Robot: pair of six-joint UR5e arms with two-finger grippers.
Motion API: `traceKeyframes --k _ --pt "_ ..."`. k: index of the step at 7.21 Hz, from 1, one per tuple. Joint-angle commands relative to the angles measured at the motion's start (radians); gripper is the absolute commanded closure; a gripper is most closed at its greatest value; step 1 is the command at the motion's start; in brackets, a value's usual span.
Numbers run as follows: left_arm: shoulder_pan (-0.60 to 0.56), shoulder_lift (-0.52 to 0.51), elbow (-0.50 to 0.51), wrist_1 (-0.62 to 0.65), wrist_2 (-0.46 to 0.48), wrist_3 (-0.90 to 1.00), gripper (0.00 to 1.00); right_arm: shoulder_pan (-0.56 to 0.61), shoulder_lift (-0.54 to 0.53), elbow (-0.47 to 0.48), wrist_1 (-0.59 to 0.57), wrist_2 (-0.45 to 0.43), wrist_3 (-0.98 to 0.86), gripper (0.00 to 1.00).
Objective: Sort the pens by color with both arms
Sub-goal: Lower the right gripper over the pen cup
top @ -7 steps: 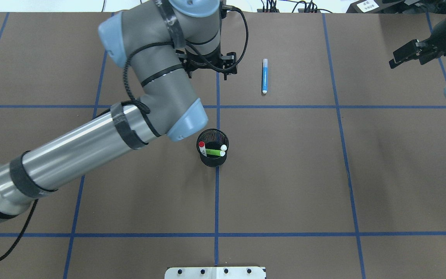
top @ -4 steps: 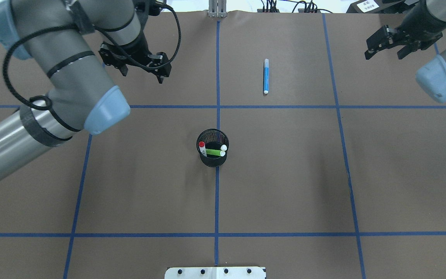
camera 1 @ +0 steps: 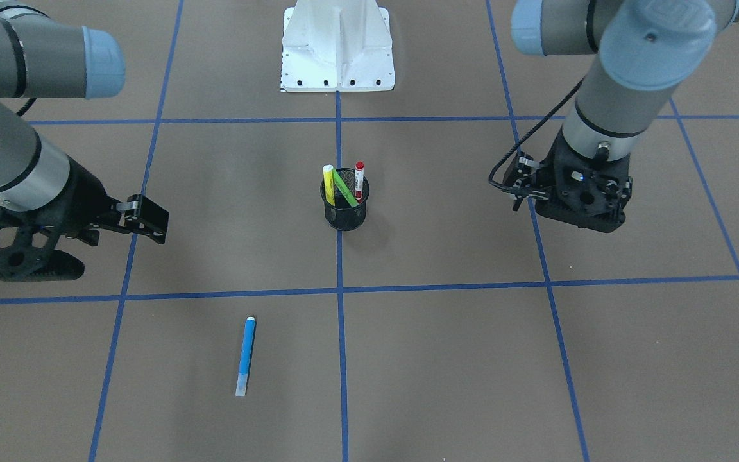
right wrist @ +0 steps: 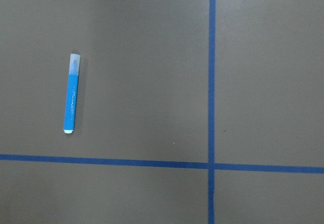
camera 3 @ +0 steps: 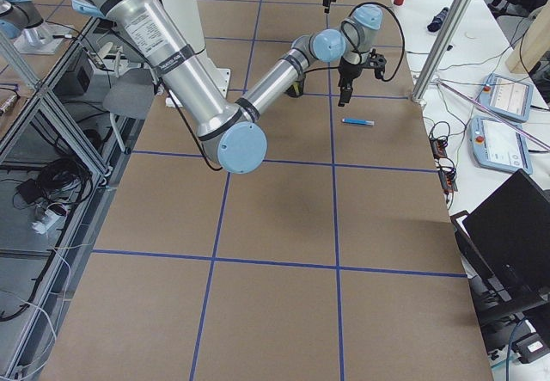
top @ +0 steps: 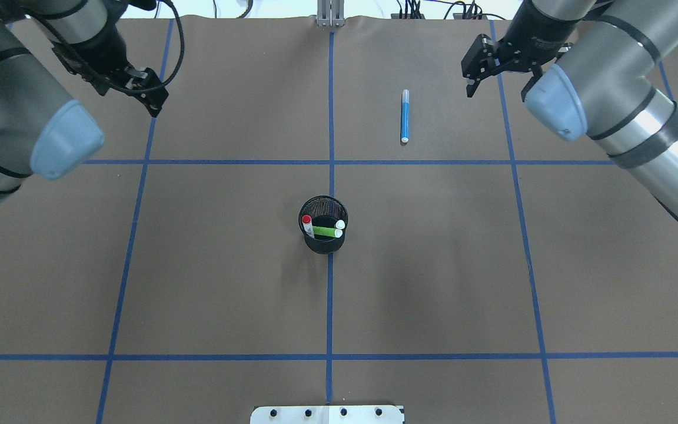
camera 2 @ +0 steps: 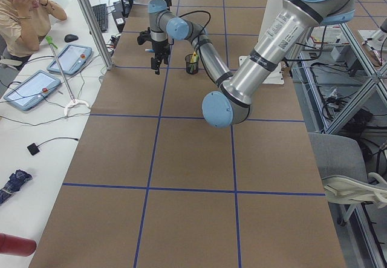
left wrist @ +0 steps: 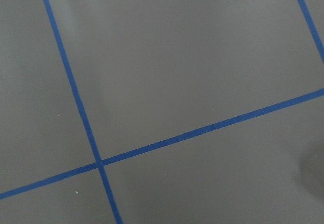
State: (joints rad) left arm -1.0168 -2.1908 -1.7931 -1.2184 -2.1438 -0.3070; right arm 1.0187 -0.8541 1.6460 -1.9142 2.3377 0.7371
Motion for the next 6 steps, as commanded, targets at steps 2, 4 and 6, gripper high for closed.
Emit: traceKeyframes --k 2,4,6 --pt "-0.135 0.117 0.008 -0.001 -0.087 0.206 0.01 -0.124 0.311 -0.243 -0.185 0.029 0.005 0.01" --pt "-0.164 0.186 0.011 -0.004 -0.093 0.309 0.01 -0.204 0.417 -0.330 -0.203 0.022 0.078 0.01" --pt "-0.189 0.210 0.014 -0.004 -0.100 0.353 0.01 -0.270 0.470 -0.406 -0.198 0.017 0.088 0.01"
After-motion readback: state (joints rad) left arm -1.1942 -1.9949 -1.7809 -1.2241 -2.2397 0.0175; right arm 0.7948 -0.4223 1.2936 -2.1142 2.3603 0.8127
